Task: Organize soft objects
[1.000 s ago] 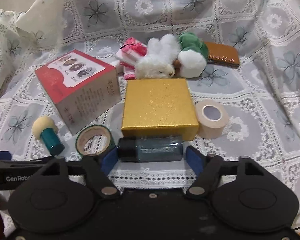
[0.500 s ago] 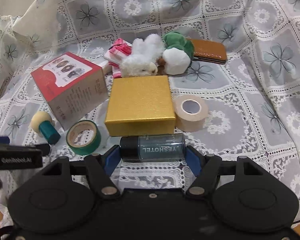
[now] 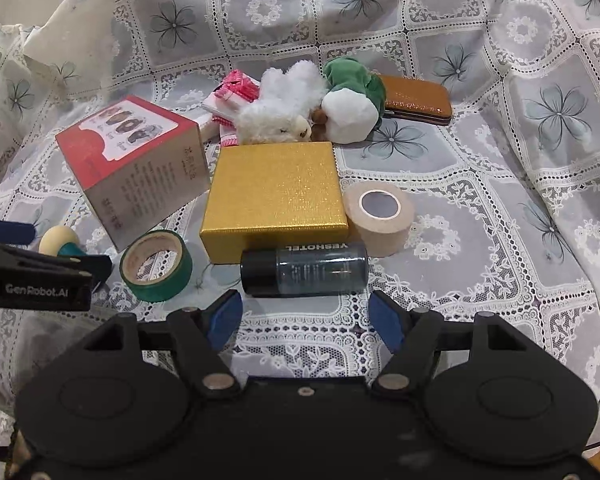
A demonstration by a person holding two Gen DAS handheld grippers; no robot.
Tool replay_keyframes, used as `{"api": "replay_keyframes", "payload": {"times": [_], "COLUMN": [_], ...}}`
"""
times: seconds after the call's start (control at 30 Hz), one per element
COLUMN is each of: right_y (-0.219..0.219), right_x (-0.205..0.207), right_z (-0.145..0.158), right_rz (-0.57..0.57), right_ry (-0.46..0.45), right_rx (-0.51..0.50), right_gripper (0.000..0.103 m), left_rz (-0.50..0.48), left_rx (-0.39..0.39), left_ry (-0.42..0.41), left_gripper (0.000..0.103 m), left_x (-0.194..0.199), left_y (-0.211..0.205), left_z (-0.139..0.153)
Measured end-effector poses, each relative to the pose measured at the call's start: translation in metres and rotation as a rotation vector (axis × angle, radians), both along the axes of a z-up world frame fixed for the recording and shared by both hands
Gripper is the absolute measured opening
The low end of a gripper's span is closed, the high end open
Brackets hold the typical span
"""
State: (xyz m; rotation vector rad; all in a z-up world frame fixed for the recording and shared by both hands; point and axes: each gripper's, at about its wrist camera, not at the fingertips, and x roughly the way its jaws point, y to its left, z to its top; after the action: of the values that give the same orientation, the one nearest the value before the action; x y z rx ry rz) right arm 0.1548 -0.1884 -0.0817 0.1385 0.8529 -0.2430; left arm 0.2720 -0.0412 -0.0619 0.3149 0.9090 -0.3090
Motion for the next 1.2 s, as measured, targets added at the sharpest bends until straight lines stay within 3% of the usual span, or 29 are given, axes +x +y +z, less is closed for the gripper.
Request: {"api": "replay_keyframes", "payload": {"times": [0.17, 0.3, 0.57, 0.67, 0.73, 1.2], "right_y": [0.000, 0.002, 0.002, 0.002, 0.002, -0.005], "right_x": [0.003, 0.008, 0.017, 0.019, 0.019, -0.022], "right_z": [-0.002, -0.005, -0.006, -0.005, -0.004, 0.025], "right_rz": [0.008, 0.011, 0.015, 0.010, 0.010, 0.012], "right_ry": [-0.008, -0.010, -0.009, -0.011, -0.002, -0.010], "right_rx": [0.003, -0.006, -0.027, -0.036, -0.038, 0.047], "right_gripper": [0.078, 0.085, 0.086, 0.082, 0.069, 0.069], "left_rz": [-0.005, 0.005, 0.028, 0.041, 0.052, 0.142], "left_rx": [-0.017, -0.051, -0.126, -0.143, -0.150, -0.178], "left_ry": [0.022, 0.030, 0.053, 0.058, 0.062, 0.080], "left_gripper": [0.086, 0.077, 0.057, 0.057, 0.056, 0.057], "left_x": [-0.002, -0.003, -0.007, -0.009, -0.011, -0.055], "left_y": [0.002, 0.003, 0.005, 0.004, 0.005, 0.011], "left_z": [-0.003, -0.004, 0.001, 0.003, 0.004, 0.026]}}
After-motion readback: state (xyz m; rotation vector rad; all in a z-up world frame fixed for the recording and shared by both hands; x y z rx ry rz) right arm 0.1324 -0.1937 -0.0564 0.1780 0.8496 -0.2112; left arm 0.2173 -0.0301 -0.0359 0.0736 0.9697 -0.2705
